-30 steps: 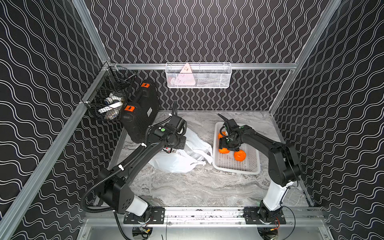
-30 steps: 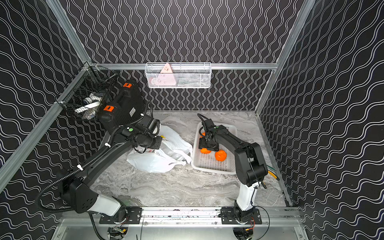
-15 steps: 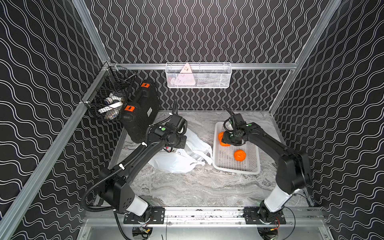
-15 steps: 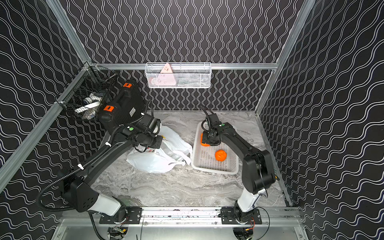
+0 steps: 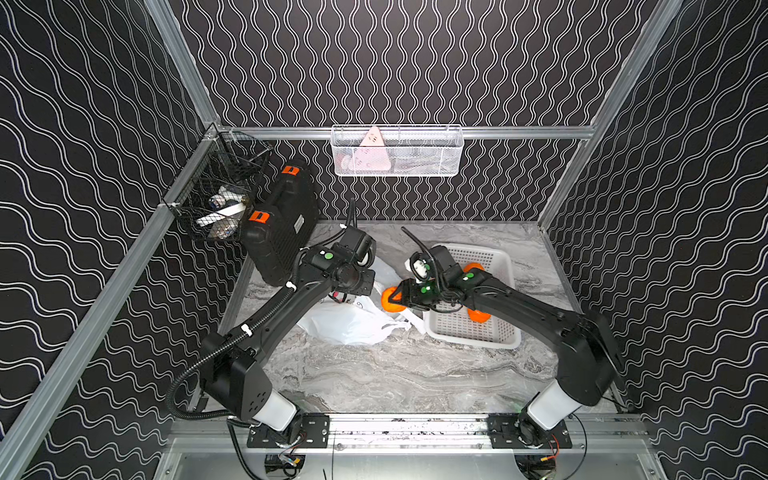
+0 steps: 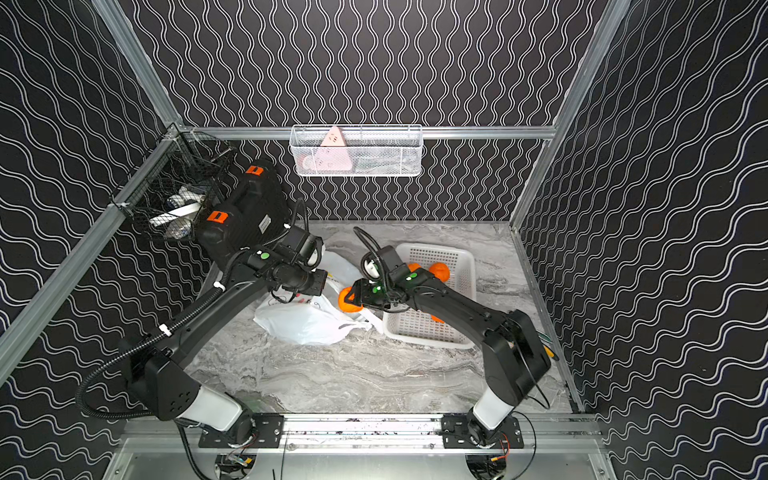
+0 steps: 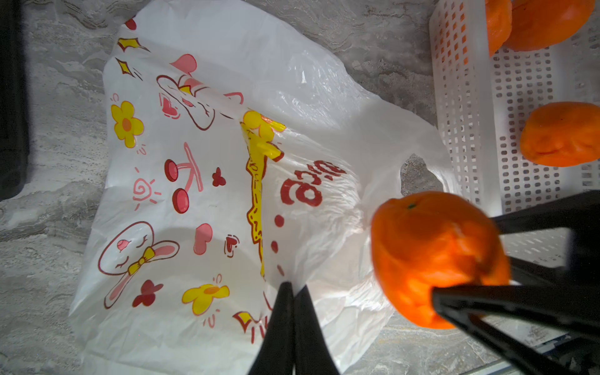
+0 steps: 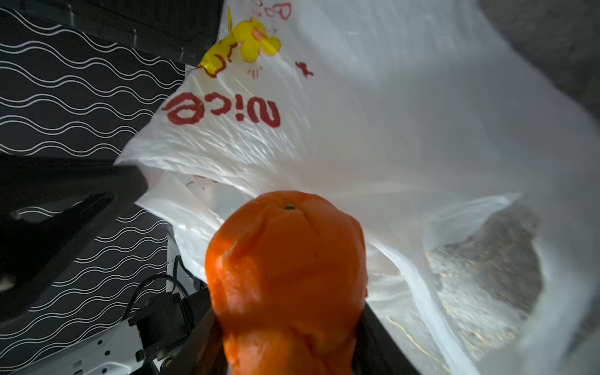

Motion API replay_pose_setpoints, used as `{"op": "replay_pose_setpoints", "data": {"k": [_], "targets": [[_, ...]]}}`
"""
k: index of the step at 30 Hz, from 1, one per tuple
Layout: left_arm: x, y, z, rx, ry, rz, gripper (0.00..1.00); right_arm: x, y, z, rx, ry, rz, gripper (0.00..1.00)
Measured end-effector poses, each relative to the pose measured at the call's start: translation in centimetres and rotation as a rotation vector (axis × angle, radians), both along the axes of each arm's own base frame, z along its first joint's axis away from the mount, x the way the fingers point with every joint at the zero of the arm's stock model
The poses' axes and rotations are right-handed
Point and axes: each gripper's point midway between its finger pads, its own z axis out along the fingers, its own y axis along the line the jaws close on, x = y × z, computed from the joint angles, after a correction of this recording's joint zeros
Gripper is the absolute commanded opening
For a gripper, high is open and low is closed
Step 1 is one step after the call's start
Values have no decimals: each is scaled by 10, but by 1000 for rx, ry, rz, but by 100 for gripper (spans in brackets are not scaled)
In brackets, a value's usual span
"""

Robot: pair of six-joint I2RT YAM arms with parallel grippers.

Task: Place the oranges into plastic bags & tie knots
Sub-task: Place the orange in the plastic bag.

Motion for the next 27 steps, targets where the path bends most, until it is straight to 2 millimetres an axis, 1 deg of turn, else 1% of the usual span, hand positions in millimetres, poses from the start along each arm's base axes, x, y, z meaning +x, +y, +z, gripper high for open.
{"op": "replay_pose_setpoints", "data": {"k": [5,9,12,15,17,20,21,23,27], "targets": [[-1,-2,0,-13,5,-7,0,13,27,-12,26,17,10,43],[-1,-4,1,-23,3,-6,0,16,45,-26,32,45,25,44],[-1,-4,2,-25,2,-4,0,16,59,-22,43,36,47,48],[0,-3,2,-24,0,5,0,8,69,-17,69,31,84,57],[1,-2,2,-22,-2,13,0,2,69,-25,62,56,97,67],[2,-2,1,-21,-2,20,0,-1,63,-37,30,83,97,73],[2,-2,0,-18,-1,22,0,-2,61,-38,24,85,96,74],[3,-1,-1,-13,-1,24,0,-3,56,-36,13,83,93,77],[2,0,-4,-8,3,26,0,-4,51,-26,15,71,85,76]]}}
